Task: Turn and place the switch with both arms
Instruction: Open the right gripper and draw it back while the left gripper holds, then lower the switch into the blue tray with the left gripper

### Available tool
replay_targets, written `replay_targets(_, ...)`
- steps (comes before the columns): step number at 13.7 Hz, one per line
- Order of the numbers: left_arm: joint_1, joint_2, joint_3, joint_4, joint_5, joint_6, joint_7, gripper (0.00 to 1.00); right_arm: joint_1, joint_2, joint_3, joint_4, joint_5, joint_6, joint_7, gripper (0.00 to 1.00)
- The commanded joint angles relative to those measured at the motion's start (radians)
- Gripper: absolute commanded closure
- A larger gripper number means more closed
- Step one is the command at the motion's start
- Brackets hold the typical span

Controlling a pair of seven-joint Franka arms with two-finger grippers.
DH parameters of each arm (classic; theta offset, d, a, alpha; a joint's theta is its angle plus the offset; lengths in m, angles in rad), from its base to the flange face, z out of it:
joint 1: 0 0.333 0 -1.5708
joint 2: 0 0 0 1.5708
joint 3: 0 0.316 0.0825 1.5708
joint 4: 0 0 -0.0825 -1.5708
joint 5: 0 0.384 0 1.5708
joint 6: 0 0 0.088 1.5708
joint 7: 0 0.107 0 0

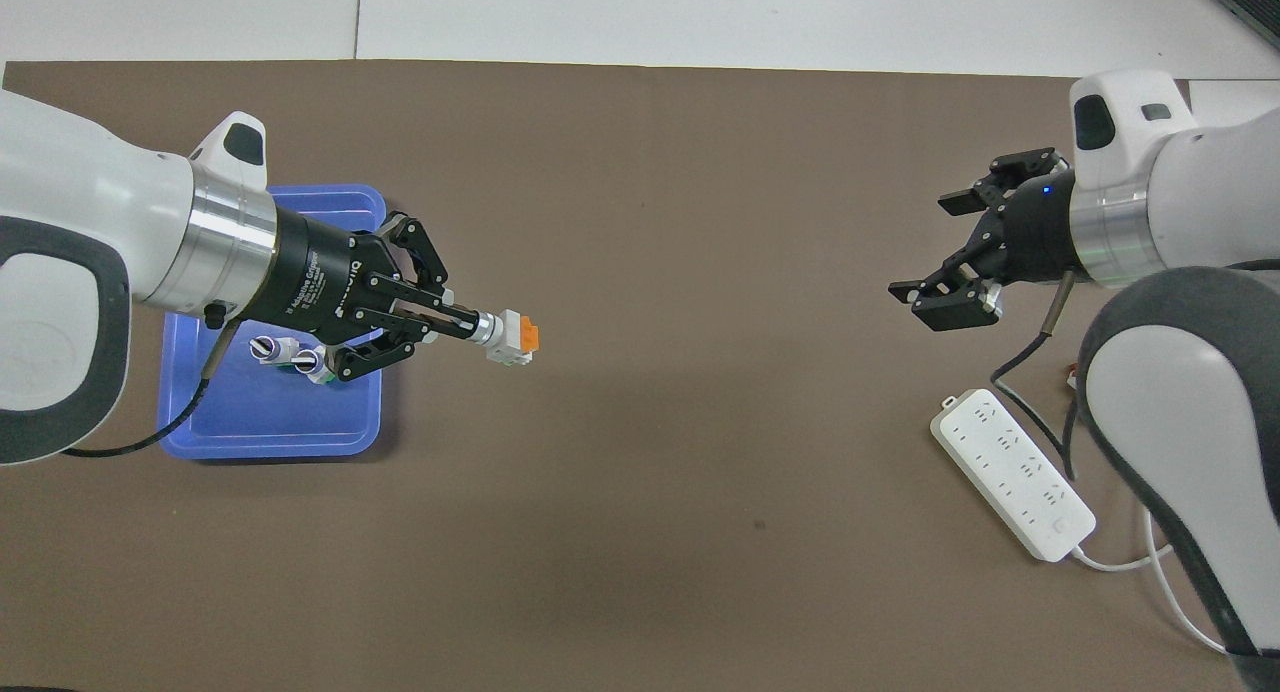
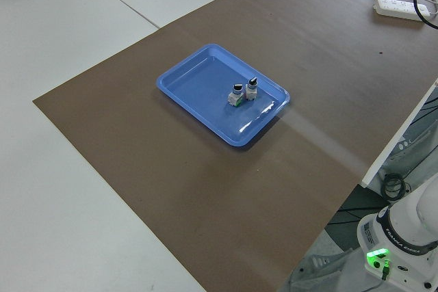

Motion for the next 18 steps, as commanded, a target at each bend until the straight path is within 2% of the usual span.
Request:
replay_targets(1, 0.044, 0.002, -0.004, 0.0, 0.095, 0.003, 0.145, 1.0, -0.006, -0.011, 0.015, -0.007, -0.135, 0.07, 0.342, 0.0)
replay_targets(4, 0.056, 0.002, -0.004, -0.033, 0.204, 0.038, 0.348, 1.0, 0.004, -0.01, 0.015, -0.007, -0.273, 0.089, 0.641, 0.0)
replay_targets(6, 0.078, 0.004, -0.004, -0.048, 0.235, 0.083, 0.484, 1.0, 0.004, -0.014, 0.0, -0.004, -0.319, 0.069, 0.778, 0.0)
replay_targets(8, 0.079, 0.004, -0.004, -0.072, 0.305, 0.123, 0.572, 1.0, 0.067, -0.039, -0.095, 0.016, -0.342, -0.027, 0.818, 0.0)
replay_targets(9, 0.081, -0.001, -0.004, -0.086, 0.335, 0.126, 0.615, 1.0, 0.119, -0.042, -0.179, 0.042, -0.356, -0.074, 0.847, 0.0)
replay_targets(11, 0.108, -0.001, -0.004, -0.108, 0.342, 0.135, 0.722, 1.0, 0.126, -0.036, -0.209, 0.114, -0.359, -0.179, 0.859, 0.0)
replay_targets(14, 0.144, -0.007, -0.001, -0.154, 0.352, 0.158, 0.876, 1.0, 0.115, -0.039, -0.224, 0.17, -0.342, -0.324, 0.926, 0.0)
replay_targets(16, 0.162, -0.004, -0.001, -0.174, 0.405, 0.16, 0.962, 1.0, 0.113, -0.046, -0.273, 0.164, -0.318, -0.332, 0.945, 0.0)
replay_targets(18, 0.18, 0.007, -0.001, -0.175, 0.424, 0.178, 1.031, 1.0, 0.113, -0.052, -0.287, 0.165, -0.315, -0.323, 0.939, 0.0)
